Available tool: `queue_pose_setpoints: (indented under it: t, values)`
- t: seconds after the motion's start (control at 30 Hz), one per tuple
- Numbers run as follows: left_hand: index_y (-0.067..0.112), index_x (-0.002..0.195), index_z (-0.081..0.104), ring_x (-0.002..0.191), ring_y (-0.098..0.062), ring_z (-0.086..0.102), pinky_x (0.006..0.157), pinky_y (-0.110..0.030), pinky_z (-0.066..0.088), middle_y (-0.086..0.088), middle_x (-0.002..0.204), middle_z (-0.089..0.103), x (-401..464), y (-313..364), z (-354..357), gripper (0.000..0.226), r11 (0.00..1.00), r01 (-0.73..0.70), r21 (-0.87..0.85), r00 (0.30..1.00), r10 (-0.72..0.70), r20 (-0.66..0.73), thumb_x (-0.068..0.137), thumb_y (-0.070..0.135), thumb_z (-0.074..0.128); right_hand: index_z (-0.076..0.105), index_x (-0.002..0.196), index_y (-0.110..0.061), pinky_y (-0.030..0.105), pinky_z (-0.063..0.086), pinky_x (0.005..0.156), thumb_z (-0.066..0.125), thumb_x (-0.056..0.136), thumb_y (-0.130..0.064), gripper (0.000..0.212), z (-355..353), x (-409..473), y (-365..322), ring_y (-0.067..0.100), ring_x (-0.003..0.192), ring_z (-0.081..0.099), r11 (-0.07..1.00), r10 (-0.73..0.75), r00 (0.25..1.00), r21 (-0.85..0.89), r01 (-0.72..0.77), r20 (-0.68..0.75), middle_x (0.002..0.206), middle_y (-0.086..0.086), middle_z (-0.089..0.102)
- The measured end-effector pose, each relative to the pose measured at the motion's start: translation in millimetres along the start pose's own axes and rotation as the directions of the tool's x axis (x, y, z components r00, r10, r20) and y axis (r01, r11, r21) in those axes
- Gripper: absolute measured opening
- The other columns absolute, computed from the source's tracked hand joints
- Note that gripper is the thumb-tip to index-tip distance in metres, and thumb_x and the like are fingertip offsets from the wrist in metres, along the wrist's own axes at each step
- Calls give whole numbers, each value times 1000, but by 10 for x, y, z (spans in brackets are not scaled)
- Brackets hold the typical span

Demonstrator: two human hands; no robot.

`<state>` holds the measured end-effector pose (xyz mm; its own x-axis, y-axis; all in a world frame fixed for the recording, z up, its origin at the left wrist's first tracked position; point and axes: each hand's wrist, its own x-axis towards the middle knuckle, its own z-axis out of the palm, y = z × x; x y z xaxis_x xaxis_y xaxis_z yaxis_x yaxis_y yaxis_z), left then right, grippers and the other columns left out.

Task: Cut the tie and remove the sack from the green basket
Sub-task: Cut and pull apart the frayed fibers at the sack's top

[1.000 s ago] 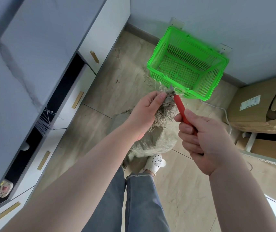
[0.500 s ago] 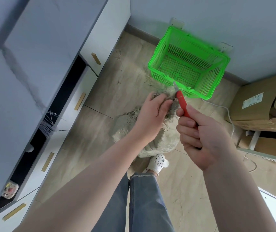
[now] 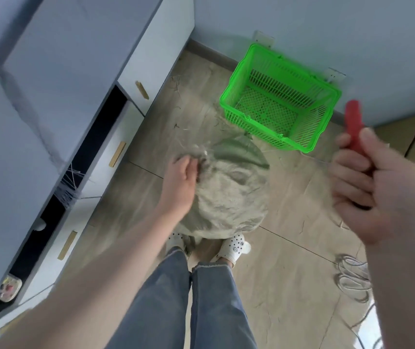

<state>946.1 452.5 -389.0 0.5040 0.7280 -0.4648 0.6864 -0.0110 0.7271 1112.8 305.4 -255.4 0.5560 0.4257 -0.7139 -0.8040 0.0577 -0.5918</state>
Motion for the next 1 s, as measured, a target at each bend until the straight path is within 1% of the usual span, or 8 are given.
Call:
queue_pose_setpoints:
  t: [0.17,0.37,0.43,0.53,0.63,0.8,0.9,1.0]
  values:
    - [23,92,53,74,-12,48,73,-34,41,7,79,51,-76,420,227,19,950,-61,-306,986,105,130,103,29,39,55,78,-12,15,15,30,44,102,-29,31,127,263,638,2,34,23,955,-27,990,-297,-15,-136,52,-5,36]
    - [19,121,62,103,-14,64,89,-37,54,3,112,68,11,531,137,26,913,-174,-369,960,240,141,99,18,48,45,83,-21,41,51,69,73,81,-43,35,236,434,978,15,71,55,678,-374,905,-726,116,-205,80,-4,53]
    - [28,120,64,107,-10,63,91,-39,54,10,117,66,30,498,102,31,927,-180,-330,970,222,95,98,12,49,41,78,-22,46,56,69,73,85,-23,32,221,496,917,17,69,53,709,-414,881,-688,153,-231,74,-4,48]
    - [36,106,67,101,-2,61,92,-36,53,27,103,63,187,416,-62,40,949,-243,-203,967,220,-131,94,1,50,38,78,-20,29,56,60,67,89,-7,33,83,553,781,16,74,55,866,-359,877,-465,185,-319,77,0,43]
    - [30,102,68,102,-4,61,94,-37,52,18,106,65,299,419,-135,39,949,-208,-238,971,171,-166,91,-4,51,38,80,-21,19,49,54,65,91,-10,31,38,553,746,10,67,52,873,-327,907,-452,183,-265,76,-2,41]
    - [14,124,36,100,-19,66,99,-52,48,-4,114,57,182,558,-185,46,492,89,-866,995,-4,100,88,26,62,39,81,-23,18,33,45,63,93,-14,28,74,576,722,11,57,33,893,-286,926,-419,164,-247,73,-3,35]
    - [20,133,27,117,-21,56,109,-53,36,0,127,50,13,610,-53,99,707,256,-660,965,-231,127,58,65,73,39,81,-22,17,30,42,64,92,-12,29,73,588,728,9,53,31,920,-265,936,-350,174,-230,71,-4,35]
    - [27,134,17,118,-14,47,112,-45,31,9,126,44,-171,660,172,104,795,345,-499,938,-269,221,56,61,76,39,81,-22,15,28,38,64,92,-12,29,87,586,739,4,44,31,944,-224,953,-288,160,-205,71,-3,35]
